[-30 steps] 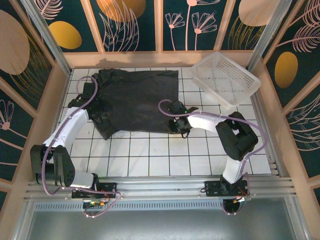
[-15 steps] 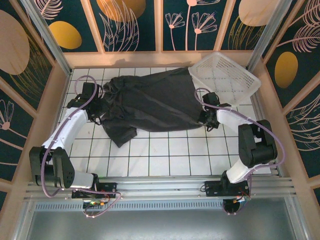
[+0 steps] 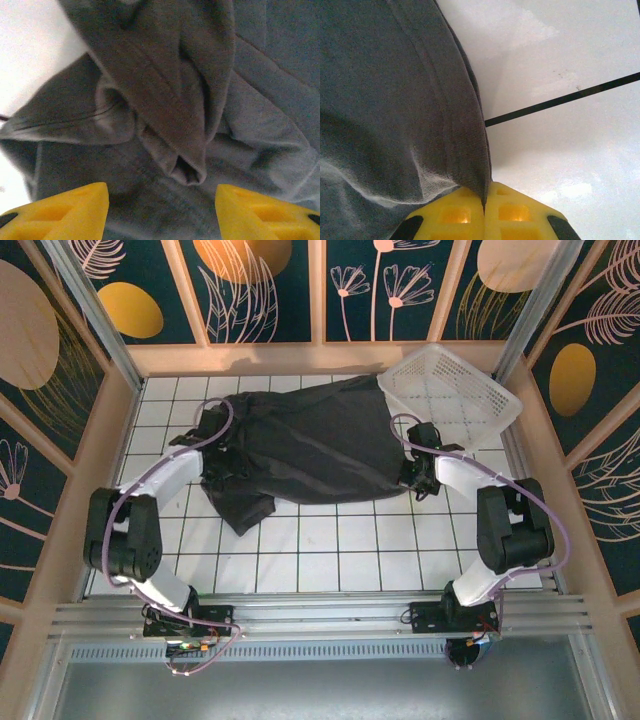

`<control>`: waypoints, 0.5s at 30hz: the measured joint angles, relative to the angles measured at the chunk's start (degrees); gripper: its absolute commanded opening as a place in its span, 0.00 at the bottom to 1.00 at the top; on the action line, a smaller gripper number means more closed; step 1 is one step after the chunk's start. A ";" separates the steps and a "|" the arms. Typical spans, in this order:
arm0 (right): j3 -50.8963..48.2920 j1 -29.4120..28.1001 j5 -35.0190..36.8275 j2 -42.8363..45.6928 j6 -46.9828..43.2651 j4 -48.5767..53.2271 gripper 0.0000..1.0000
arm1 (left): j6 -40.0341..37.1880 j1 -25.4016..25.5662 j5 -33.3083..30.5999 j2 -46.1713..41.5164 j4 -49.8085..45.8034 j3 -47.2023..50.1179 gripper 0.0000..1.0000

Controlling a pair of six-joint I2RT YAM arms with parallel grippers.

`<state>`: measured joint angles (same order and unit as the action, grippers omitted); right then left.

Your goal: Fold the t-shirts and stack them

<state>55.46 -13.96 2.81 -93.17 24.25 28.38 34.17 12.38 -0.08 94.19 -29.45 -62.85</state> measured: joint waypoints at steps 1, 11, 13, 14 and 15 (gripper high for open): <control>0.00 0.04 -0.13 -0.04 0.00 0.00 0.00 | -0.15 0.35 -0.46 1.33 0.15 -0.74 0.56; 0.00 0.04 -0.96 -0.33 0.02 0.00 0.00 | -2.34 0.66 -6.34 10.36 1.40 -6.62 0.48; 0.00 0.04 -0.96 -0.33 0.02 -0.02 0.00 | -2.97 0.66 -7.30 11.54 1.38 -7.28 0.46; 0.00 0.04 -0.96 -0.33 0.02 -0.02 0.00 | -3.26 0.66 -7.74 12.15 1.40 -7.69 0.44; 0.00 0.04 -0.96 -0.33 0.02 0.00 0.00 | -3.56 0.66 -8.17 12.79 1.40 -8.11 0.41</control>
<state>55.46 -13.91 1.85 -93.49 24.27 28.38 30.61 13.04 -8.25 106.98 -28.05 -70.96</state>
